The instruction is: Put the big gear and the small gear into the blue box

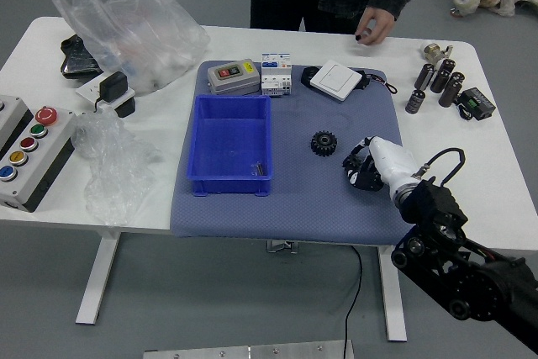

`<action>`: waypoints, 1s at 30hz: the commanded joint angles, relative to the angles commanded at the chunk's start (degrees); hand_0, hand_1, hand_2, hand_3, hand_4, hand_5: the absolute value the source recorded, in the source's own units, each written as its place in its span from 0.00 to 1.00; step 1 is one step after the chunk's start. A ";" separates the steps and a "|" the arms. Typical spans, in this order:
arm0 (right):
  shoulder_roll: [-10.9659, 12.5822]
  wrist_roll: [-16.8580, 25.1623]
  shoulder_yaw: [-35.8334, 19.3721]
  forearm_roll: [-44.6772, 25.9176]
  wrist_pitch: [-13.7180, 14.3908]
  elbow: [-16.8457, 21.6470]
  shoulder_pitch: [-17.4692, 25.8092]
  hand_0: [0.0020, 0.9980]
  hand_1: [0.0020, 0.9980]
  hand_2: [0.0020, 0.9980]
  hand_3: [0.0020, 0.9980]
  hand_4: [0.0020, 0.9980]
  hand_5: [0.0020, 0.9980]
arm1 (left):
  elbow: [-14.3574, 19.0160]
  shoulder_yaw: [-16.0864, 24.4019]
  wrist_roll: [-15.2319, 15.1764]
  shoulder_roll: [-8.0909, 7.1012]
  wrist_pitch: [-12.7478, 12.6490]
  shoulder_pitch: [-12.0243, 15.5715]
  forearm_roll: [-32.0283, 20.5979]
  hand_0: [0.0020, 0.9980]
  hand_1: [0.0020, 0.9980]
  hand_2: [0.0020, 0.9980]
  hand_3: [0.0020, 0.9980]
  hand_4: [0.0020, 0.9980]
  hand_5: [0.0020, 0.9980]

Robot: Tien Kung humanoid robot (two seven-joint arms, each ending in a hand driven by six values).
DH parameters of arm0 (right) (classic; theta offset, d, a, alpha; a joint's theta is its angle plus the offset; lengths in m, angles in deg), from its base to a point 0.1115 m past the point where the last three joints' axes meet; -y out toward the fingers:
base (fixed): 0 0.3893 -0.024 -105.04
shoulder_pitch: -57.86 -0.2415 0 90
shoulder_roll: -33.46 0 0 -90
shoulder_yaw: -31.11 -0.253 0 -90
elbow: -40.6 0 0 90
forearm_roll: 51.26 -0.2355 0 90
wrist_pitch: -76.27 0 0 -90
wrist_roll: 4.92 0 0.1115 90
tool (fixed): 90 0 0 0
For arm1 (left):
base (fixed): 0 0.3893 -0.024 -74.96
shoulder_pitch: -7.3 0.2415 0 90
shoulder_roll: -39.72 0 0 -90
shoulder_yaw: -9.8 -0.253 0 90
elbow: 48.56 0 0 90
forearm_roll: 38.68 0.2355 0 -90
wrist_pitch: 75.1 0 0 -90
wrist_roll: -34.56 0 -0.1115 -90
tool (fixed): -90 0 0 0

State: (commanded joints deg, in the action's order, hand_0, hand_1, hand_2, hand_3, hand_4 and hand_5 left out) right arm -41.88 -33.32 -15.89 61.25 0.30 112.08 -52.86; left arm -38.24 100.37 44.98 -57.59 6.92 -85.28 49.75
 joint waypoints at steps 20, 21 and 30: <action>0.79 0.58 -0.27 0.95 1.48 1.31 -2.79 0.24 0.41 0.33 0.42 0.55 0.13 | 0.00 -0.09 -0.05 0.05 -0.01 0.15 -0.14 0.62 0.52 0.52 0.66 0.70 0.27; 0.94 0.56 0.09 0.98 1.51 1.72 -3.86 0.24 0.41 0.33 0.42 0.55 0.13 | 0.00 -0.11 0.00 0.07 -0.01 0.23 -0.15 0.62 0.52 0.52 0.66 0.70 0.27; -1.36 3.35 8.06 0.76 3.10 3.52 -14.13 0.24 0.42 0.34 0.42 0.50 0.08 | 0.00 -0.58 0.16 0.17 -0.02 0.49 -0.21 0.62 0.52 0.52 0.66 0.70 0.27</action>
State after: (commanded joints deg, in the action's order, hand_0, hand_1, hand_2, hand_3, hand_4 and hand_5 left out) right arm -43.24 -29.96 -7.83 62.01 3.39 115.61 -66.99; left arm -38.24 99.79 45.13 -57.42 6.90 -84.79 49.54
